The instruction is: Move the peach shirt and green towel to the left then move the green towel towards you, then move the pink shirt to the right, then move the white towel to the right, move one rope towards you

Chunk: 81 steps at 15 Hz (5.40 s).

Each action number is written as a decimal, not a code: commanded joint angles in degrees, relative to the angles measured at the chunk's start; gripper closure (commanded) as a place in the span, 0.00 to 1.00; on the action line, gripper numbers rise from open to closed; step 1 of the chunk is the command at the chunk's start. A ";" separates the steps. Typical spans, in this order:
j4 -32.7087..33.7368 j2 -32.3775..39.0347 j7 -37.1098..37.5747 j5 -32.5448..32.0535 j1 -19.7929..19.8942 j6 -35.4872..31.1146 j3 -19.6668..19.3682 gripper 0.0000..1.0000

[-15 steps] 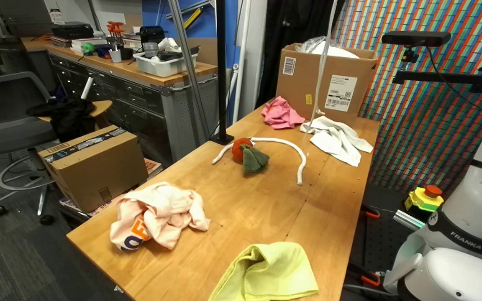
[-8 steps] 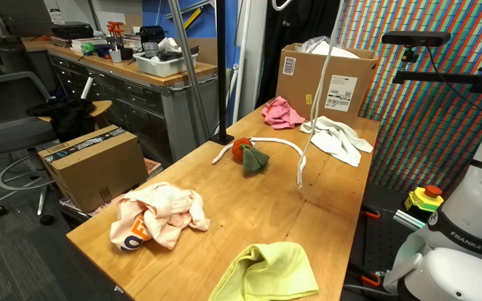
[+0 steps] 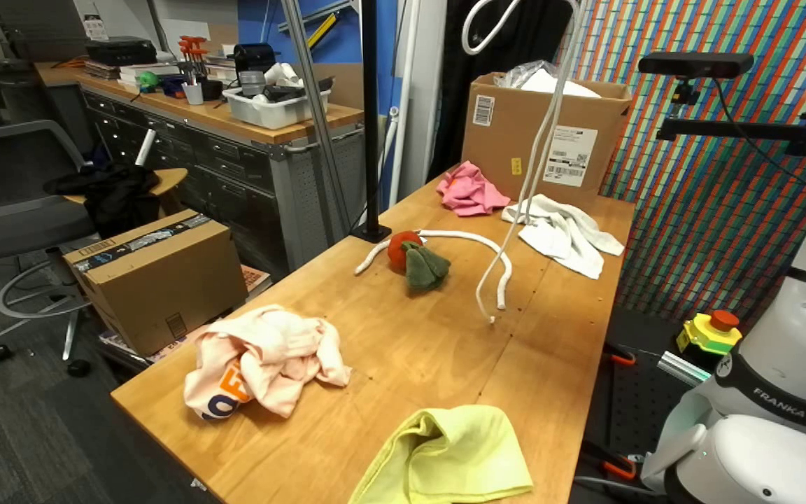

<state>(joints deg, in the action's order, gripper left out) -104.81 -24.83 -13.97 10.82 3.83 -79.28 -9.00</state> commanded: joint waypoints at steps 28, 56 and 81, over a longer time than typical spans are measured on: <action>-29.49 -2.40 -8.13 -9.15 -4.68 1.27 3.25 0.97; -38.18 15.50 -4.17 3.57 -5.17 -34.93 5.43 0.97; -39.33 26.58 19.13 -3.43 -7.34 -63.97 11.99 0.98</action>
<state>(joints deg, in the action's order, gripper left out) -144.69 0.90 2.69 8.70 -3.20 -142.24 2.47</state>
